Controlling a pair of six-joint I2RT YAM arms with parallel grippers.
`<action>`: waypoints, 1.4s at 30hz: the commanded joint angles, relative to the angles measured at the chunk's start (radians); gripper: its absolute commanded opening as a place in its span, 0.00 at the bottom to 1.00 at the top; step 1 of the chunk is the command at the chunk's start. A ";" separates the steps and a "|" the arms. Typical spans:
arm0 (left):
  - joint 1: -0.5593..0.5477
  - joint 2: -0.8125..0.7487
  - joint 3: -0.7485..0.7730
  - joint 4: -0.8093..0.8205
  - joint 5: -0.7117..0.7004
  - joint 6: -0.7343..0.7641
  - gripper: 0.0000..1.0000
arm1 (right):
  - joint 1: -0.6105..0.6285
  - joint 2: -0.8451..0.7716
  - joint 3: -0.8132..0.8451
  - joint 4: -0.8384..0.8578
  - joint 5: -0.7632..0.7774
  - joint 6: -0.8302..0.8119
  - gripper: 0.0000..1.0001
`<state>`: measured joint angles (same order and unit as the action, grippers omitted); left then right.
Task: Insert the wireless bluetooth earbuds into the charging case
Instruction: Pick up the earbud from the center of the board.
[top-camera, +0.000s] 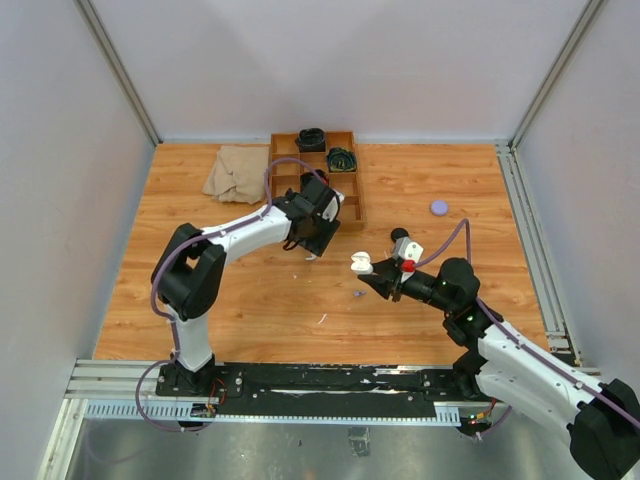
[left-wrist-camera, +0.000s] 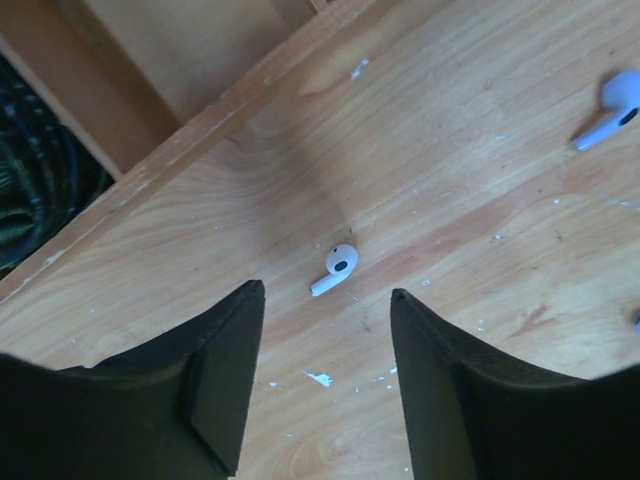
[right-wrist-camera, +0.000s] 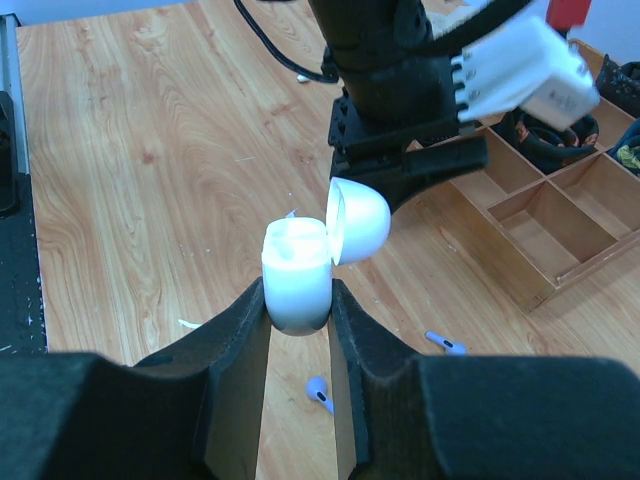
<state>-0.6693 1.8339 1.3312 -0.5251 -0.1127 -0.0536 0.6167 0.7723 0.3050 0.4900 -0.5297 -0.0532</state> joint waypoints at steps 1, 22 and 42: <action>-0.011 0.065 0.061 -0.070 -0.012 0.075 0.56 | -0.035 -0.026 -0.009 0.029 0.008 -0.005 0.15; -0.010 0.260 0.230 -0.202 0.084 0.169 0.41 | -0.040 -0.042 0.006 -0.016 -0.018 -0.015 0.15; -0.010 0.270 0.225 -0.239 0.056 0.140 0.26 | -0.041 -0.040 0.011 -0.025 -0.022 -0.016 0.15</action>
<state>-0.6758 2.0853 1.5482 -0.7330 -0.0460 0.0937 0.5888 0.7414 0.3031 0.4473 -0.5343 -0.0540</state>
